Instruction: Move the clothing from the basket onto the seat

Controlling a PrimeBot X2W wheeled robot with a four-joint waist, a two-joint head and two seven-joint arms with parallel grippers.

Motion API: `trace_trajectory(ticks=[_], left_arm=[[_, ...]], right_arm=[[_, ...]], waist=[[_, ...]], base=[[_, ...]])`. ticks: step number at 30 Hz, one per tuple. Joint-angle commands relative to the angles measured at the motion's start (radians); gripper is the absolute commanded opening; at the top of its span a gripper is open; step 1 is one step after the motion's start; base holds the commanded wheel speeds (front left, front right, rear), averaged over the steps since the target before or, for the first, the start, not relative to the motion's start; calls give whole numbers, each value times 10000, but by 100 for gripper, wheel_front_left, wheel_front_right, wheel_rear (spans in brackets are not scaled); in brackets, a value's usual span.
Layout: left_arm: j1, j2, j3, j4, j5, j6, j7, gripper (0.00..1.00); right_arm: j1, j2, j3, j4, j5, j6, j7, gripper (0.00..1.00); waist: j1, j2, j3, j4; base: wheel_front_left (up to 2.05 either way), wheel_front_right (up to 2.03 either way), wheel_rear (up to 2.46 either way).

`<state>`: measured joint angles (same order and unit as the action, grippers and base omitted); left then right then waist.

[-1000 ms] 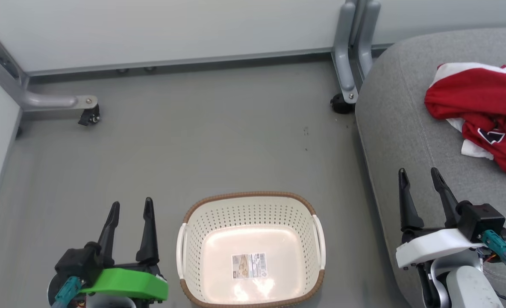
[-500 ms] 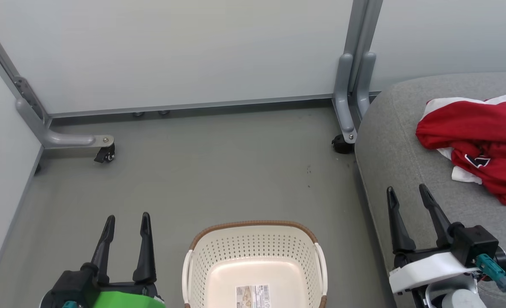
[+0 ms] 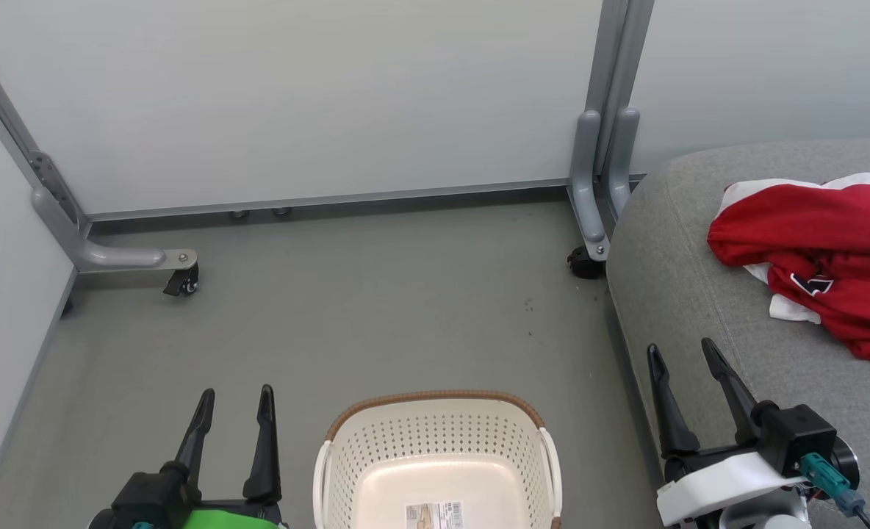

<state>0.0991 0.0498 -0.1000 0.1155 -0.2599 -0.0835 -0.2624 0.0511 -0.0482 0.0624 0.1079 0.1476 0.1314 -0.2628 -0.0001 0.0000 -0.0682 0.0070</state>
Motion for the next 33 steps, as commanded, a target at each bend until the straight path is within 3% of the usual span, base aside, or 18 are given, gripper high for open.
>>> trace_trajectory(ticks=[1, 3, 4, 10, 11, 33], left_arm=[[160, 18, -14, 33, 22, -34, -32, 100], [150, 18, -44, 47, 48, -39, -30, 100], [126, 17, -55, 46, 62, -51, -32, 0], [10, -18, -17, 503, -128, -21, 103, 0], [-165, 6, 134, 566, -1254, -59, 381, 0], [-749, 70, 633, 767, -4768, -181, 1278, 0]], right_arm=[[71, -43, 13, 17, -1, -14, -29, 100], [69, -43, 21, 30, 16, -14, -29, 100], [69, -41, 43, 45, 15, -14, -29, 0], [182, 39, 76, 427, 201, 0, 35, 0], [41, -40, 13, 483, 1472, -1, 270, 0], [-450, -219, -248, 721, 5384, -3, 1059, 0]], waist=[[1, 0, -1, 0], [1, 0, -1, 10], [1, 0, 0, 22], [1, 0, 3, 15], [1, 0, 36, 11], [1, 0, 160, -4]], base=[[0, 0, 0], [0, 0, 0], [0, 0, 0], [0, 0, 0], [0, 0, 0], [0, 0, 0]])
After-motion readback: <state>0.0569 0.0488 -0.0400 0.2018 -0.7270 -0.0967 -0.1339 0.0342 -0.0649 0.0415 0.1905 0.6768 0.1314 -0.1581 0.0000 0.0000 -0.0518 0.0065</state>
